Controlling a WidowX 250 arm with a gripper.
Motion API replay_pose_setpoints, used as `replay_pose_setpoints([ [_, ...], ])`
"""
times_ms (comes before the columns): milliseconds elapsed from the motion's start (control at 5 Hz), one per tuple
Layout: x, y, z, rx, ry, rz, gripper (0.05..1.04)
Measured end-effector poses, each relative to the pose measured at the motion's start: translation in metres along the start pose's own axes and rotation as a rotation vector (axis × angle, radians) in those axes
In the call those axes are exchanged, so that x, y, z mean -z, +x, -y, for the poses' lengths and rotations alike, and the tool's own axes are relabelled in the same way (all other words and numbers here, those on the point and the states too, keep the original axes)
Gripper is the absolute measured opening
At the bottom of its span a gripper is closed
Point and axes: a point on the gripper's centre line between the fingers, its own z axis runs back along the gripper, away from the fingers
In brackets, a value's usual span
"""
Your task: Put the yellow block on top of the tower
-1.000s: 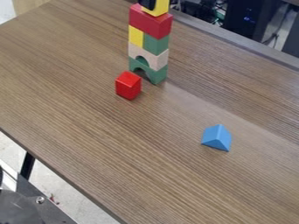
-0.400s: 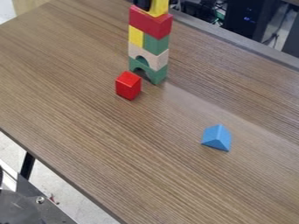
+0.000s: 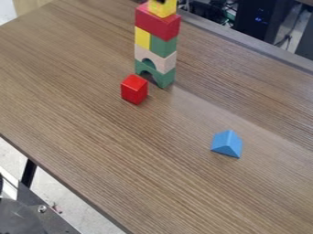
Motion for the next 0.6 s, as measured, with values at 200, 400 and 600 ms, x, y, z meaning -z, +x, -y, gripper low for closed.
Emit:
replay_pose_setpoints([
  [200, -0.034, -0.008, 0.01, 0.054, -0.085, -0.017, 0.999],
  [400, -0.065, -0.03, 0.012, 0.209, -0.151, 0.012, 0.999],
  [600, -0.049, -0.073, 0.014, 0.444, -0.151, -0.114, 0.999],
])
